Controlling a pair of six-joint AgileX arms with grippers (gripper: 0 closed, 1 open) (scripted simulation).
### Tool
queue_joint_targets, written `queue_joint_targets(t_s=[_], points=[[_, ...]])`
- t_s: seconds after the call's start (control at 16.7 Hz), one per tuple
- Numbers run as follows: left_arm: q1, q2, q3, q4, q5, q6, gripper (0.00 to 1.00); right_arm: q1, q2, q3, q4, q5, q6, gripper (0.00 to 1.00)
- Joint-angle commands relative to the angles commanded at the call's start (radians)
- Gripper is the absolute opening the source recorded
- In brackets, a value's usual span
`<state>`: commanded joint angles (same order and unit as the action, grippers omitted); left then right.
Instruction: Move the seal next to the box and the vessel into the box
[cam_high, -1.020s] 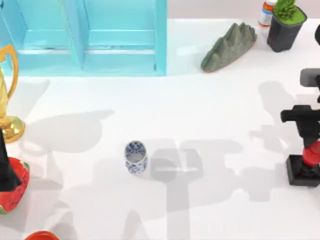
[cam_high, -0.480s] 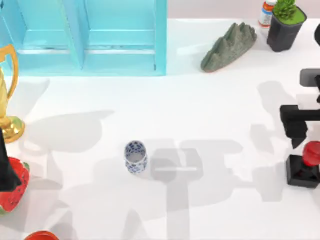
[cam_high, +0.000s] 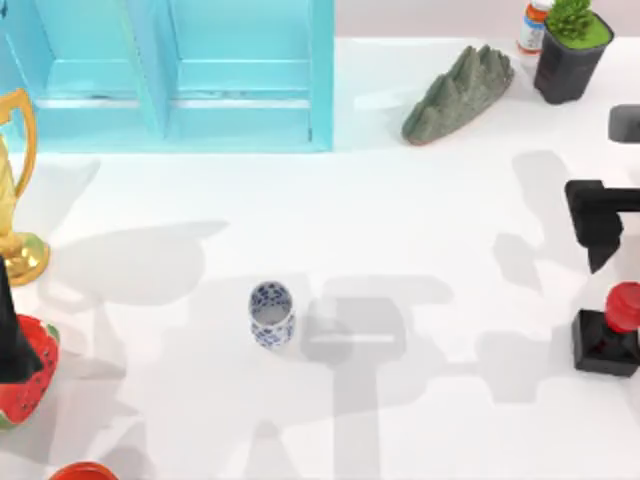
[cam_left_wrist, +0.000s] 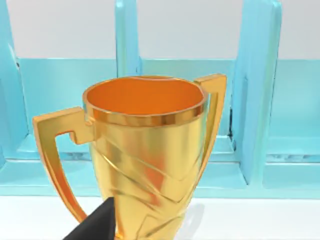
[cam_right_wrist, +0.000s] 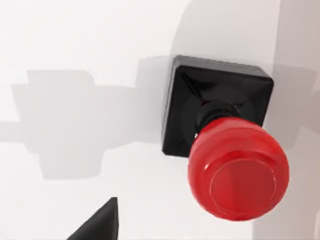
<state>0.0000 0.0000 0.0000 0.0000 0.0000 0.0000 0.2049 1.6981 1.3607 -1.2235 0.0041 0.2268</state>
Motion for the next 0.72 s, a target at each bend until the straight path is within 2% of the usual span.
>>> queue_joint_targets(t_s=[0.36, 0.72], points=[[0.0, 0.0, 0.0, 0.0, 0.0, 0.0, 1.0, -0.001, -0.005, 0.252, -0.267, 0.001, -0.007, 1.0], [0.0, 0.0, 0.0, 0.0, 0.0, 0.0, 1.0, 0.003, 0.0, 0.269, -0.282, 0.001, -0.006, 1.0]])
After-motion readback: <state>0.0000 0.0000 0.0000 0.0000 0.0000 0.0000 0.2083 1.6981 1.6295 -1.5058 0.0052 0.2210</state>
